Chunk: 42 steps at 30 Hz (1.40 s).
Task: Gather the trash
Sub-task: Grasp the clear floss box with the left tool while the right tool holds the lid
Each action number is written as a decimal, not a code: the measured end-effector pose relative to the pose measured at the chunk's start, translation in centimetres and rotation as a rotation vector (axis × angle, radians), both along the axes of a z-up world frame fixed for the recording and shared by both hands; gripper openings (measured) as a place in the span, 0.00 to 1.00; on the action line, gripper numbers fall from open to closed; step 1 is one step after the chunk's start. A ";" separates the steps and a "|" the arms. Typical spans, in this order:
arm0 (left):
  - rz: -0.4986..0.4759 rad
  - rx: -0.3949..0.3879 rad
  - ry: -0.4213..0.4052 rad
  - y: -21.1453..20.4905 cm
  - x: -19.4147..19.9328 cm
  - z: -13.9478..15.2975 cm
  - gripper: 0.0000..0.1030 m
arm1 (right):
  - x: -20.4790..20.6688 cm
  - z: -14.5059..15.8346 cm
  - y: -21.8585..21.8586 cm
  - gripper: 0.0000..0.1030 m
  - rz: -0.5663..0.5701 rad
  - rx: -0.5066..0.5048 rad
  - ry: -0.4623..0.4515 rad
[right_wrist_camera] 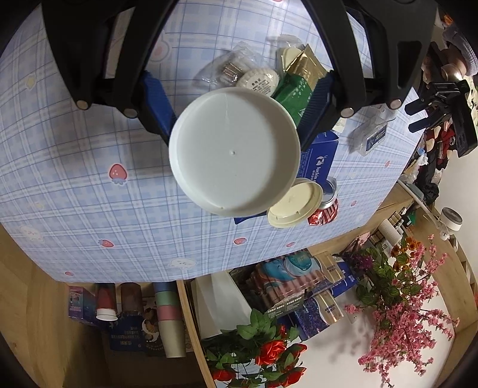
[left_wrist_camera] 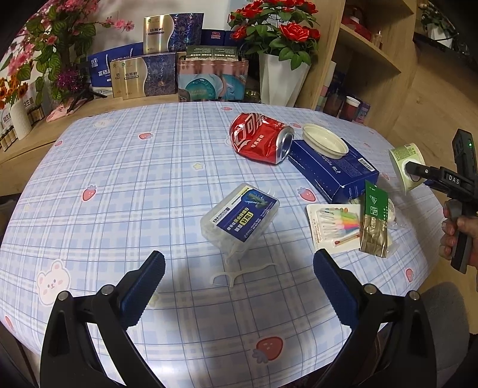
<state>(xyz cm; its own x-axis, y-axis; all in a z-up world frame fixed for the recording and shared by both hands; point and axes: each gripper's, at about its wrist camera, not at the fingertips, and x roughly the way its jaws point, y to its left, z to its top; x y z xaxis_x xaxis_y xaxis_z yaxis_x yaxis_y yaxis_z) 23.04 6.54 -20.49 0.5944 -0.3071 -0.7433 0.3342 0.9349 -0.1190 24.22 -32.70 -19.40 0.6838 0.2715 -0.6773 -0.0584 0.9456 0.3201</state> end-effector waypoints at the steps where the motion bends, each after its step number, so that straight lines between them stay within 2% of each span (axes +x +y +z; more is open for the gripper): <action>1: 0.001 0.000 0.002 0.0 0.0 0.0 0.94 | 0.0 0.0 0.1 0.75 0.001 -0.003 -0.001; 15: -0.001 -0.004 0.007 -0.4 0.5 -0.5 0.94 | -0.2 0.0 0.0 0.75 -0.001 0.002 -0.003; 20: -0.036 -0.036 -0.002 -2.5 1.4 0.5 0.94 | -0.2 0.1 -0.1 0.75 -0.002 0.004 -0.006; 23: -0.039 -0.021 -0.012 -3.9 2.1 0.8 0.94 | -0.1 0.4 -0.3 0.75 -0.001 0.014 -0.005; 25: -0.056 -0.025 0.010 -4.3 3.1 0.3 0.94 | -0.2 0.7 -0.2 0.75 0.010 0.012 -0.009; 28: -0.060 0.036 0.039 -4.0 5.1 -0.9 0.94 | -0.2 0.9 -0.1 0.75 0.018 0.004 -0.012; 33: -0.059 0.000 0.130 -2.3 8.0 -2.3 0.94 | -0.2 0.8 -0.5 0.75 0.010 0.014 -0.008; 36: -0.099 -0.013 0.151 -2.3 8.4 -2.7 0.94 | -0.1 0.6 -0.7 0.75 0.004 0.021 -0.002; 42: -0.138 0.045 0.190 -3.6 8.6 -4.5 0.92 | -0.2 0.6 -0.4 0.75 0.010 0.021 0.002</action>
<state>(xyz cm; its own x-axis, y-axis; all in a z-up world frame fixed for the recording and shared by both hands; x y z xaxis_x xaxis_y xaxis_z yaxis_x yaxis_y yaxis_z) 31.66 2.98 -25.03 0.3968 -0.3399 -0.8526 0.4352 0.8875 -0.1513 24.03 -33.10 -18.77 0.6798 0.2923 -0.6727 -0.0669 0.9380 0.3401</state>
